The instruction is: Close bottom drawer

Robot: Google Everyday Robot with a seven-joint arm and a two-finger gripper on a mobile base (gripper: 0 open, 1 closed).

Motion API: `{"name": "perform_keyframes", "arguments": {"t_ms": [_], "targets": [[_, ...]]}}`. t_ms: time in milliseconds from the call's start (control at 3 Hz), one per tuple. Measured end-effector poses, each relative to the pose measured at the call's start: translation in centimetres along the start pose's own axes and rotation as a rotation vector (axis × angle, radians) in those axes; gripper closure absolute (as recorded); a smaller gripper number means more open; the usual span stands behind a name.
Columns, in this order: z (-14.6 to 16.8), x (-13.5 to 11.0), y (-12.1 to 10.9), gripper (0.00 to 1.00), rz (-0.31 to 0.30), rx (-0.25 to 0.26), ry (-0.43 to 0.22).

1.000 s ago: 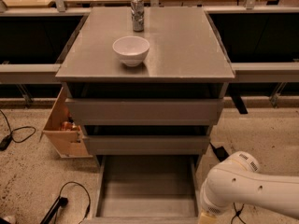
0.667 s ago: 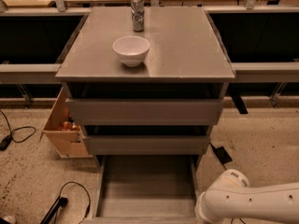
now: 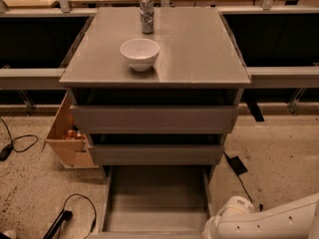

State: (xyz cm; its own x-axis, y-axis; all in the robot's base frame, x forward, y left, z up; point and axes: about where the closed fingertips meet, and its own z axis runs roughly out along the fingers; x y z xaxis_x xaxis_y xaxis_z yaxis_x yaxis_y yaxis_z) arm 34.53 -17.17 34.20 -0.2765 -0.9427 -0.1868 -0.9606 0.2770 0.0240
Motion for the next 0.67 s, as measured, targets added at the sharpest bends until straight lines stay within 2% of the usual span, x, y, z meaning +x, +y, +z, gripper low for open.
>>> {"name": "perform_keyframes", "arguments": {"t_ms": [333, 667], "targets": [[0.87, 0.19, 0.17, 1.00, -0.034, 0.001, 0.003], [0.87, 0.19, 0.17, 1.00, -0.034, 0.001, 0.003]]}}
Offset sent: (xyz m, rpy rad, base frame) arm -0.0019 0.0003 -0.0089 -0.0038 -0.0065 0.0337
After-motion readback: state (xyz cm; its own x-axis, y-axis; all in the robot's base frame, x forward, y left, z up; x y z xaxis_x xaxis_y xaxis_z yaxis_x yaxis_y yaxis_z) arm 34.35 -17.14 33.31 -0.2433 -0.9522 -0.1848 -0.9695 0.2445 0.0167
